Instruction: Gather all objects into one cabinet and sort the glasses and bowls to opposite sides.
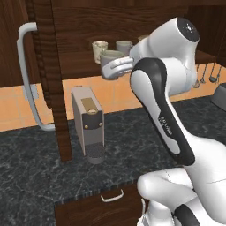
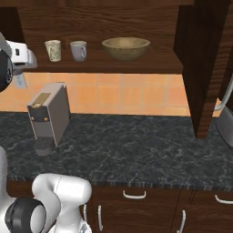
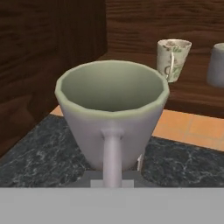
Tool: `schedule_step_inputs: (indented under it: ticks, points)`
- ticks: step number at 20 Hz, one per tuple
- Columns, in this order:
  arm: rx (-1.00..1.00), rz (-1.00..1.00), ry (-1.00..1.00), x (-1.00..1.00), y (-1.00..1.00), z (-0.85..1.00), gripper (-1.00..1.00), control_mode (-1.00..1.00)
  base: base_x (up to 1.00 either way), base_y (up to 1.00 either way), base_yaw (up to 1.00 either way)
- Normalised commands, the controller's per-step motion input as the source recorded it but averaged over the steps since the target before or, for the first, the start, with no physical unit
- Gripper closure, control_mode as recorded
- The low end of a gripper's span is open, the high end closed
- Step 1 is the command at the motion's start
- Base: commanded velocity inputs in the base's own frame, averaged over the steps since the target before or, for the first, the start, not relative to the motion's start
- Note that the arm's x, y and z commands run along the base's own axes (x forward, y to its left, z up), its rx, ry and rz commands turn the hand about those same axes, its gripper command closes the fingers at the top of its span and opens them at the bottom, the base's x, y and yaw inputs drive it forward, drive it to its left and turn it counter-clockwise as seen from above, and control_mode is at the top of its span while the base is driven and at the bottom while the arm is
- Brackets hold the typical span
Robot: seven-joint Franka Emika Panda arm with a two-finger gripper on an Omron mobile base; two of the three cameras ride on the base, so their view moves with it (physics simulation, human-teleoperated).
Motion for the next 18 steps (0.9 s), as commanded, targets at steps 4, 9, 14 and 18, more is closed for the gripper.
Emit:
schedule_step_inputs:
  ticks: [4, 9, 14, 18]
  points:
    - [-0.06, 0.06, 0.00, 0.62, 0.16, 0.00, 1.00, -1.00, 0.00, 0.00, 0.00]
    - [-0.03, 0.07, 0.00, 0.53, 0.19, 0.00, 1.00, -1.00, 0.00, 0.00, 0.00]
    - [-0.04, 0.02, 0.00, 0.63, 0.26, 0.00, 1.00, -1.00, 0.00, 0.00, 0.00]
    - [-0.09, 0.00, 0.00, 0.64, 0.36, -0.06, 1.00, -1.00, 0.00, 0.00, 0.00]
